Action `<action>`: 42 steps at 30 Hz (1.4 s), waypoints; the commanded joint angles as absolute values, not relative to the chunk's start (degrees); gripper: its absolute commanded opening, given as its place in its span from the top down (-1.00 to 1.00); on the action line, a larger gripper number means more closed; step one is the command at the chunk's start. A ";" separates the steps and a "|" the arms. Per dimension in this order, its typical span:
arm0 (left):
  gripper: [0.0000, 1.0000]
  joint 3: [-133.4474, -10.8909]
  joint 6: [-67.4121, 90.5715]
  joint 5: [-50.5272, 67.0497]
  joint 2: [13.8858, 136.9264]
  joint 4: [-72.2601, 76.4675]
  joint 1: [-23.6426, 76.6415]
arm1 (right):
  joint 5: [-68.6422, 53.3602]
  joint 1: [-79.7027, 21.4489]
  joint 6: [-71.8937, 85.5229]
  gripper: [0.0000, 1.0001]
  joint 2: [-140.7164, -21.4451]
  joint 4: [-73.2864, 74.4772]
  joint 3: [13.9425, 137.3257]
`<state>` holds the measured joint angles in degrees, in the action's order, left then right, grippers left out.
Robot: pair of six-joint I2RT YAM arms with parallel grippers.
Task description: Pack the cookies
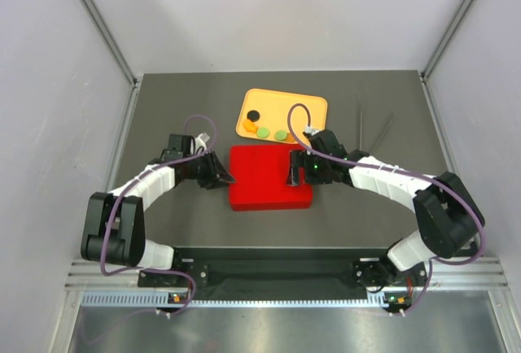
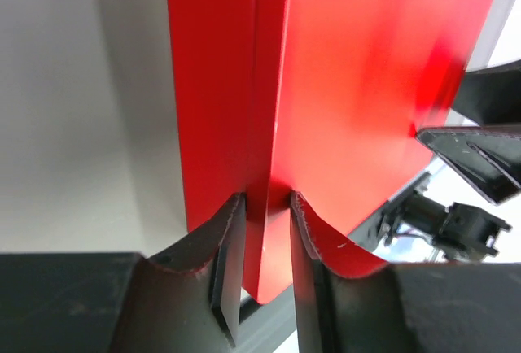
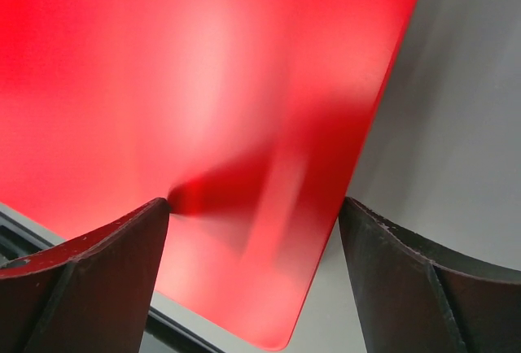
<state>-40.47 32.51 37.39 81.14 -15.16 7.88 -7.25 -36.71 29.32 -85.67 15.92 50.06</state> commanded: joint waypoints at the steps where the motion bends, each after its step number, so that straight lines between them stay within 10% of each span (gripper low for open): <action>1: 0.59 -38.06 34.10 33.93 83.32 -14.06 10.90 | -9.40 -39.46 29.00 -0.67 -87.36 15.03 52.56; 30: 0.70 -42.63 32.17 27.51 84.73 -23.47 12.04 | -15.91 -31.03 32.96 0.23 -78.58 14.33 39.99; 35: 0.47 -45.52 30.59 27.42 84.20 -25.74 12.04 | -16.35 -29.27 31.38 -0.34 -75.59 17.13 44.54; 42: -0.37 -57.10 26.72 26.90 81.65 -32.33 11.95 | -17.23 -27.07 27.25 -1.00 -76.37 22.75 57.64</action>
<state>-50.81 29.78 28.71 83.18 -28.34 11.81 -16.16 -28.49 30.13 -77.32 21.47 50.28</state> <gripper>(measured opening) 0.663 0.993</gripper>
